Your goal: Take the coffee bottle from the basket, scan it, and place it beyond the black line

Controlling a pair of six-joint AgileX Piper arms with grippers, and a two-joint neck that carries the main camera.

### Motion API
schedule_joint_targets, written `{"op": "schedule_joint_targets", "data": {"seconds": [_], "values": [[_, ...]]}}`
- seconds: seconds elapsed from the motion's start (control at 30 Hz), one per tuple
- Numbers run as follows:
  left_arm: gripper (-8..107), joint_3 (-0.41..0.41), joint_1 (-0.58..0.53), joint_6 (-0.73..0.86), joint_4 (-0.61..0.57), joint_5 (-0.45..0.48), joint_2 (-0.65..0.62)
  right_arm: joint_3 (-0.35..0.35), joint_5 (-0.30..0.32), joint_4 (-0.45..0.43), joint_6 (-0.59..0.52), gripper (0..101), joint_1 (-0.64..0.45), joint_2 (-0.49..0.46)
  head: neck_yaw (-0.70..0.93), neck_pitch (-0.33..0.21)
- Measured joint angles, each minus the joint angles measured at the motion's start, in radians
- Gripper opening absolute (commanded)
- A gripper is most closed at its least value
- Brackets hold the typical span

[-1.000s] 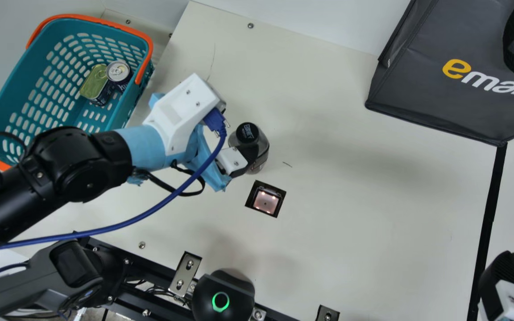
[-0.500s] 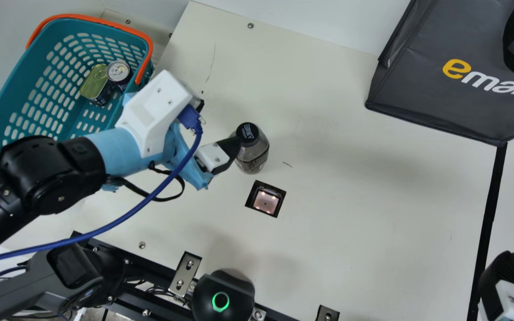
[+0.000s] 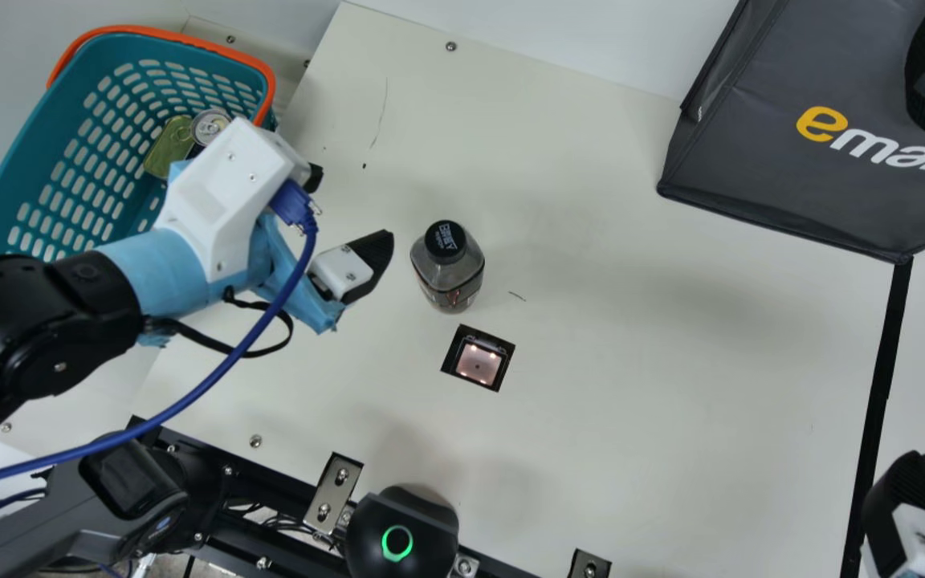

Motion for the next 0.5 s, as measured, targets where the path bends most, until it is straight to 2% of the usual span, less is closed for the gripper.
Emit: {"op": "schedule_joint_targets", "data": {"seconds": [0.5], "values": [[90, 0.01, 0.189, 0.159, -0.095, 0.014, -0.009, 0.0, 0.0, 0.0, 0.0, 91, 0.0, 0.0, 0.0, 0.002]]}}
